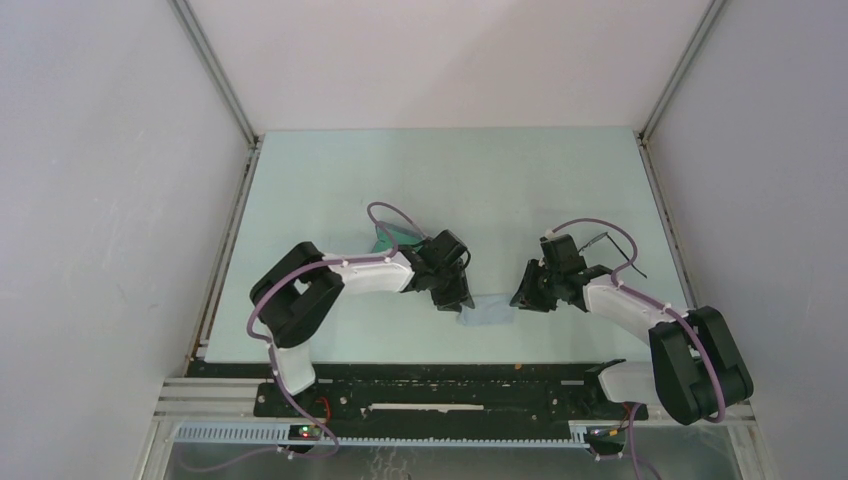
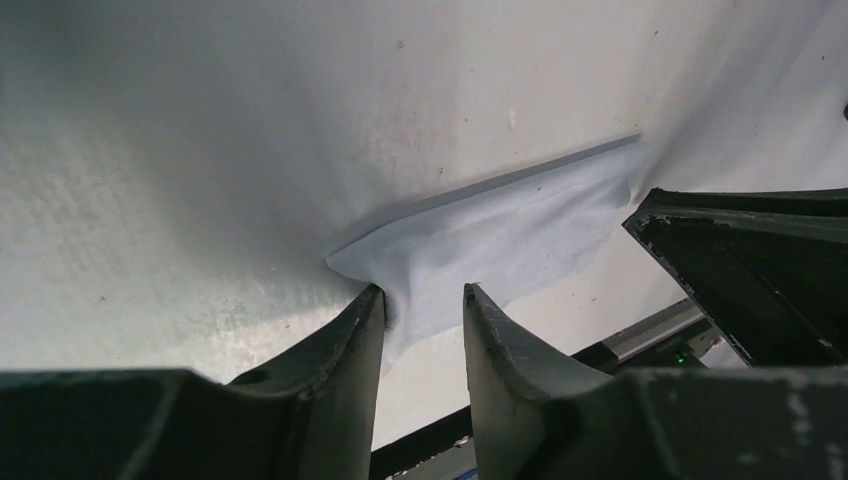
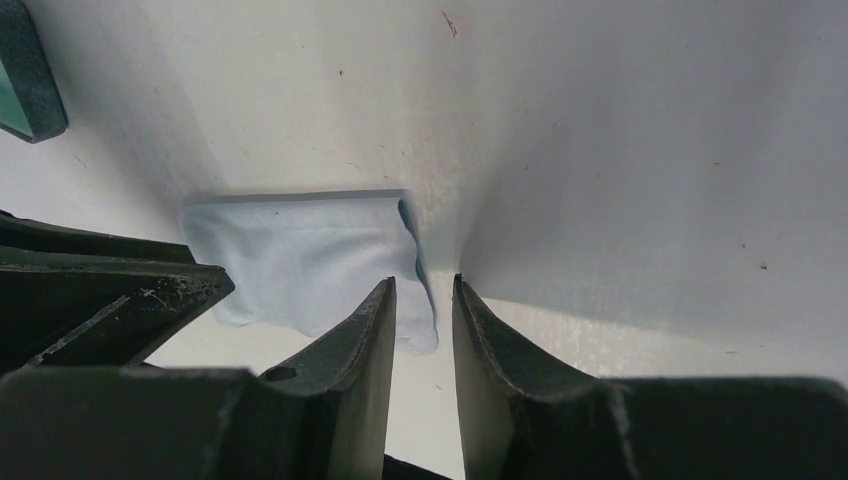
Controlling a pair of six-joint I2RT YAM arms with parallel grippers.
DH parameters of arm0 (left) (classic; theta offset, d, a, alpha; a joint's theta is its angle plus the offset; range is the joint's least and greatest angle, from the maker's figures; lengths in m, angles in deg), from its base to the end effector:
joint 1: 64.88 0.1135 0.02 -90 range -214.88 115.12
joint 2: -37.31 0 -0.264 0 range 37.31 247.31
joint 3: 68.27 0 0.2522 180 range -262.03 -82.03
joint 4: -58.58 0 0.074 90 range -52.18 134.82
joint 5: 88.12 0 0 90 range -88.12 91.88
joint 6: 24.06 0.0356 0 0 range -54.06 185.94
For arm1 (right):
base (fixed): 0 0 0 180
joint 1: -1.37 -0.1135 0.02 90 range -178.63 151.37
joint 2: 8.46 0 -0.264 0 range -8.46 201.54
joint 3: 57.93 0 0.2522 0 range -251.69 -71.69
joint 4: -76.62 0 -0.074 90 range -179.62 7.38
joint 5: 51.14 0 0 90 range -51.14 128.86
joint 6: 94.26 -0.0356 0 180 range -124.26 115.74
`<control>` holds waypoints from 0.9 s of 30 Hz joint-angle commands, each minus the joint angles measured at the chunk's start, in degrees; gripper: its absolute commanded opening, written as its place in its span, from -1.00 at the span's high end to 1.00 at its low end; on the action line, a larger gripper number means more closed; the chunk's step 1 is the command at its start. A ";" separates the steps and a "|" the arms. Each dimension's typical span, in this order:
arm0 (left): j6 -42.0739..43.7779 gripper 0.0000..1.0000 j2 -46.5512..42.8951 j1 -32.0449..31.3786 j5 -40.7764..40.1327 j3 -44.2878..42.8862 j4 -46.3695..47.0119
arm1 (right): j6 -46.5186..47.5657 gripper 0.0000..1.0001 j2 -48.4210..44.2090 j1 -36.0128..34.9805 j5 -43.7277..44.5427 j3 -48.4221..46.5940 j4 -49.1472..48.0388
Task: Organize the sunglasses
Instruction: Pick up the glasses cleaning cloth from the center of the board.
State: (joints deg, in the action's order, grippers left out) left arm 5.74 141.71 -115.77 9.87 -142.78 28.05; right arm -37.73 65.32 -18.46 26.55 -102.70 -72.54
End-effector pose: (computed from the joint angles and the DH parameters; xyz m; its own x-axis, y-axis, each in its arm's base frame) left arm 0.2221 -0.2811 0.1485 -0.9770 -0.1605 -0.1404 -0.0727 0.8696 -0.4884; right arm 0.2057 0.0823 0.1506 -0.9169 0.2421 -0.3173 0.0881 0.8981 0.4308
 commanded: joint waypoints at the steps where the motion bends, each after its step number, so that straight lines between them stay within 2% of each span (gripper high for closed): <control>1: -2.11 0.22 1.40 -0.27 -1.34 1.60 0.16 | 0.76 0.29 -1.27 0.28 0.64 -0.02 0.01; 9: 0.00 0.32 -1.48 -0.52 -3.45 1.85 -3.20 | 0.84 0.27 -0.72 -0.18 -1.03 0.28 -0.63; 21: 1.36 0.67 -1.01 -0.64 -2.26 1.01 -2.76 | -0.84 0.29 2.95 -5.48 0.73 0.24 -2.43; 24: 1.62 0.82 -0.82 -0.61 -2.25 0.60 -2.83 | -1.29 0.40 3.33 -5.89 1.05 0.24 -2.73; 27: 1.88 1.00 -0.87 -0.63 -2.35 0.33 -2.80 | -1.53 0.63 4.18 -6.20 1.07 0.24 -2.89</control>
State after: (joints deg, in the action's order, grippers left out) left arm 6.20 141.23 -115.99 8.34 -142.10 26.25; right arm -38.41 67.88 -23.99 26.02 -102.72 -75.64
